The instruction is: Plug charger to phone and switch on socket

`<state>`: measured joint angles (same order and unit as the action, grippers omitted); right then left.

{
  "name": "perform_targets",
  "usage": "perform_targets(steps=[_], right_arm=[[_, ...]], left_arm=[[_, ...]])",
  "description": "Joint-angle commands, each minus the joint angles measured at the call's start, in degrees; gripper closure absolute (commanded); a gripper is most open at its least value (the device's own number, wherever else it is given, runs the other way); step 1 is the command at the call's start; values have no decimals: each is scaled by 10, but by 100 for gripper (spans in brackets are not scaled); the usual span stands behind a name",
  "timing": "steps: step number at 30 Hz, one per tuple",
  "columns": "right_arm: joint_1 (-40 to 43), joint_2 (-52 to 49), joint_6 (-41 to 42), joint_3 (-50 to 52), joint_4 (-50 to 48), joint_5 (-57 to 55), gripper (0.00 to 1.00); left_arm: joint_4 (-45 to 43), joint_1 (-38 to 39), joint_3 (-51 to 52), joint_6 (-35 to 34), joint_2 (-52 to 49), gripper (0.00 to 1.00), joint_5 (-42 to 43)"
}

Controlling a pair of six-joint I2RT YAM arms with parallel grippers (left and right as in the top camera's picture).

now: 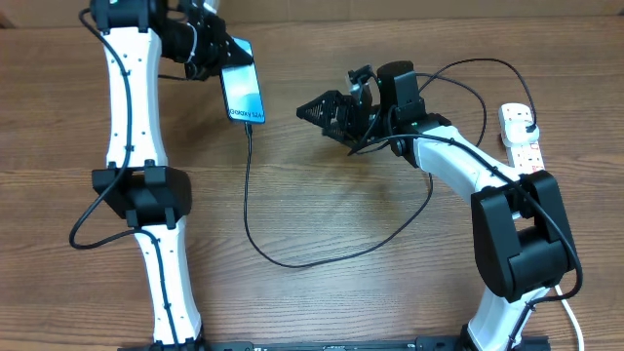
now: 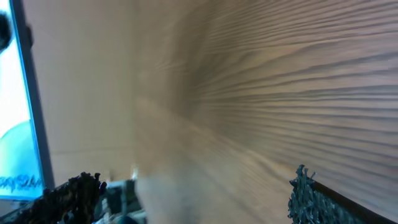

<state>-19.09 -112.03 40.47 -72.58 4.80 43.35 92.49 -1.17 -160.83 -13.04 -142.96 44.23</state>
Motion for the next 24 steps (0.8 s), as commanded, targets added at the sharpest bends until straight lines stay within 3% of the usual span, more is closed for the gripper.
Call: perform_targets(steps=[1, 9, 24], right_arm=[[7, 1, -29, -5, 18, -70, 0], [15, 1, -49, -5, 55, -105, 0], [42, 1, -50, -5, 106, -148, 0]], left_arm=[[2, 17, 11, 12, 2, 96, -73], [-45, 37, 122, 12, 1, 96, -66], [-213, 87, 308, 11, 1, 96, 9]])
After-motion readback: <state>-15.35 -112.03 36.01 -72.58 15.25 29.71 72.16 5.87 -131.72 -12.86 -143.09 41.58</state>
